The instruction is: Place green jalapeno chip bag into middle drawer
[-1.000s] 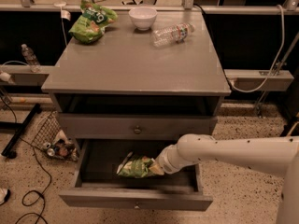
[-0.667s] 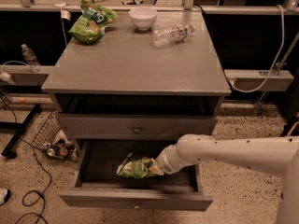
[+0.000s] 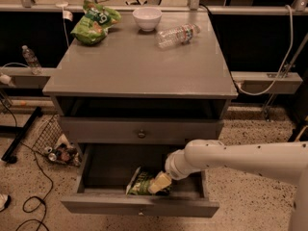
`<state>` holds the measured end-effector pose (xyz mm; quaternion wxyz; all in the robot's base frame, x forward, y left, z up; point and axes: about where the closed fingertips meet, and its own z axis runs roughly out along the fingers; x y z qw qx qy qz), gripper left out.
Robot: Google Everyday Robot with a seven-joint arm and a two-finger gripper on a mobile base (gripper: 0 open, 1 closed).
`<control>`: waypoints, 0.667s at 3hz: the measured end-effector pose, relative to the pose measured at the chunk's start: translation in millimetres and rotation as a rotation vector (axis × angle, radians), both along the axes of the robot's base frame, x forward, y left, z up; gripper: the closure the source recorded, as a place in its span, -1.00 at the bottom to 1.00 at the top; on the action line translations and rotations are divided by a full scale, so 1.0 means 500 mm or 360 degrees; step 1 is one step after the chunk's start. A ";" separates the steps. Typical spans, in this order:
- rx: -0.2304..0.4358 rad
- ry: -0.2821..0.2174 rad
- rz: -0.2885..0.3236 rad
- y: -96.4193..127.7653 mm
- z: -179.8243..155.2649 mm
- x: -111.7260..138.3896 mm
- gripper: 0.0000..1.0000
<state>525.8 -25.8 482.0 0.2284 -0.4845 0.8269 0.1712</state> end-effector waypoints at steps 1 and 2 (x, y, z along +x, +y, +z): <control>-0.0018 -0.0031 -0.0123 -0.072 0.025 -0.017 -1.00; -0.0001 -0.0052 -0.0300 -0.173 0.044 -0.053 -1.00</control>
Offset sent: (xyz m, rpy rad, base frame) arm -0.0519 -0.1666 0.0351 0.0143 -0.0512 -0.3577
